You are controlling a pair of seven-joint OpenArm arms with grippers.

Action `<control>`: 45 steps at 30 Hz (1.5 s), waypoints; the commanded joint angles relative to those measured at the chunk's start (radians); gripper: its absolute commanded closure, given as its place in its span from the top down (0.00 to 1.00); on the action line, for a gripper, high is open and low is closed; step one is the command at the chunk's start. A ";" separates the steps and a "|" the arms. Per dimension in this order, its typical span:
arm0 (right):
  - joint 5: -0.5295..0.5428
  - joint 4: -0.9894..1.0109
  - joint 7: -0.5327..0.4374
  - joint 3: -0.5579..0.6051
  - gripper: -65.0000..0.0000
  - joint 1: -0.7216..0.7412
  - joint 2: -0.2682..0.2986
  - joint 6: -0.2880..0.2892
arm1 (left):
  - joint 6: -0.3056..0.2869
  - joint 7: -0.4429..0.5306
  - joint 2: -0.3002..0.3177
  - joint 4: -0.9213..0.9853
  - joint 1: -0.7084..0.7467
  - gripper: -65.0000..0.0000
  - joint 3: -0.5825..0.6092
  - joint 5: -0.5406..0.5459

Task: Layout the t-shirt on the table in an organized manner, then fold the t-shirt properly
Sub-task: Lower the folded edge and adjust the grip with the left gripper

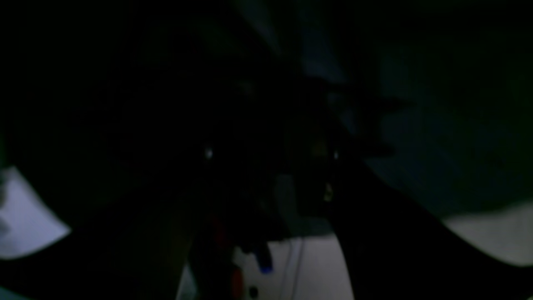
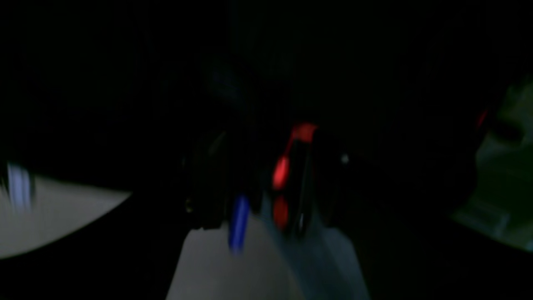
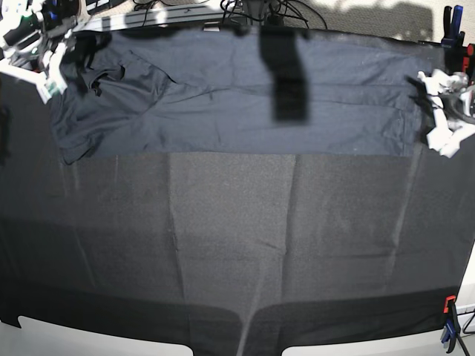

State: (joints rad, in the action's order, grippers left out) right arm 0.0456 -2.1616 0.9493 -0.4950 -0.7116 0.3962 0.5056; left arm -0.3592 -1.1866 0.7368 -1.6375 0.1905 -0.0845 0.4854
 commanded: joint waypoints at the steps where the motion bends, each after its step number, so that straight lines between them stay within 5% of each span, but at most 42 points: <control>1: 0.023 -0.037 -0.039 -0.010 0.48 -0.003 0.014 -0.029 | 0.022 0.010 0.020 -0.036 -0.011 0.34 -0.008 -0.039; 8: 0.227 -0.112 -0.142 -0.010 0.48 0.017 0.014 -0.058 | 0.197 0.125 0.020 -0.232 -0.011 0.34 -0.008 -0.307; 12: 0.254 -0.112 -0.138 -0.010 0.48 0.033 0.014 -0.058 | 0.243 0.284 0.019 -0.325 -0.011 0.34 -0.008 -0.241; 14: 0.254 -0.112 -0.138 -0.010 0.48 0.032 0.014 -0.058 | 0.187 0.294 0.002 -0.335 -0.011 0.34 -0.008 -0.137; 20: 0.254 -0.112 -0.132 -0.010 0.48 0.032 0.013 -0.058 | -0.144 0.249 -0.092 -0.272 -0.008 0.34 -0.006 0.135; 23: 0.254 -0.112 -0.132 -0.010 0.48 0.032 0.013 -0.058 | -0.230 0.185 -0.116 -0.232 -0.008 0.34 -0.006 0.195; 27: 0.254 -0.112 -0.133 -0.010 0.48 0.032 0.013 -0.058 | -0.243 0.276 -0.131 -0.145 -0.008 0.34 -0.006 0.150; 31: 0.254 -0.112 -0.131 -0.010 0.48 0.032 0.013 -0.058 | -0.270 0.154 -0.150 -0.084 -0.008 0.34 -0.004 0.180; 37: 0.254 -0.112 -0.130 -0.010 0.48 0.032 0.013 -0.058 | -0.288 0.183 -0.153 -0.072 -0.006 0.34 -0.003 0.197; 45: 0.254 -0.112 -0.118 -0.010 0.48 0.032 0.014 -0.058 | -0.310 0.040 -0.188 -0.072 0.050 0.34 -0.003 0.198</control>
State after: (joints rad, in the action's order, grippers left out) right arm 0.2920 -2.2574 0.8501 -0.4946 -0.6788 0.3965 0.4660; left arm -0.6659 -1.1538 0.5320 -1.6962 0.2497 -0.0788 0.6754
